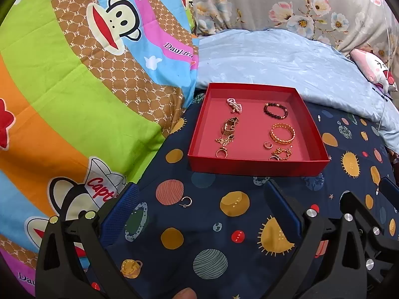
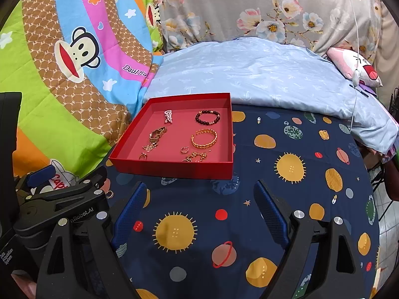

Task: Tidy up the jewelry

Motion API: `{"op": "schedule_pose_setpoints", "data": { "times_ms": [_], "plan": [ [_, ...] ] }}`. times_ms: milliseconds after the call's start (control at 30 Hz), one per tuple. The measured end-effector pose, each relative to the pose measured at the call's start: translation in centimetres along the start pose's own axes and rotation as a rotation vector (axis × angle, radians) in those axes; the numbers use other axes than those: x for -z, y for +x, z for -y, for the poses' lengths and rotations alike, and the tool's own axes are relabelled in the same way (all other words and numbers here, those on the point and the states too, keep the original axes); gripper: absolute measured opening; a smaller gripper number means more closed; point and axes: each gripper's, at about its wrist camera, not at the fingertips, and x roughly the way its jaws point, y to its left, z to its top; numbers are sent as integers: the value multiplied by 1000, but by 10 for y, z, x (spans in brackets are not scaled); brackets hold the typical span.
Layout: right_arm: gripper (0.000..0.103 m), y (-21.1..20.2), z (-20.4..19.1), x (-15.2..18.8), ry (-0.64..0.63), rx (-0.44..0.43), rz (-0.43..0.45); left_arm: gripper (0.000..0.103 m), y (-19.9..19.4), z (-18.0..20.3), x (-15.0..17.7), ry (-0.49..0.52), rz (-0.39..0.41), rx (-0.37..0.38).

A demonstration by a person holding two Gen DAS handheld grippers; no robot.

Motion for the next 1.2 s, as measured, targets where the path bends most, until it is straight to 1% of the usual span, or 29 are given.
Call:
{"op": "schedule_pose_setpoints", "data": {
  "times_ms": [667,900,1200],
  "plan": [
    [86,-4,1,-3,-4,4,10,98,-3,-1,-3,-6,7,-4],
    [86,-4,1,-3,-6,5,16,98,-7,-1,-3,-9,21,-10],
    [86,-7,1,-3,-10,6,19,98,-8,-2,-2,-4,28,0]
  ]
}}
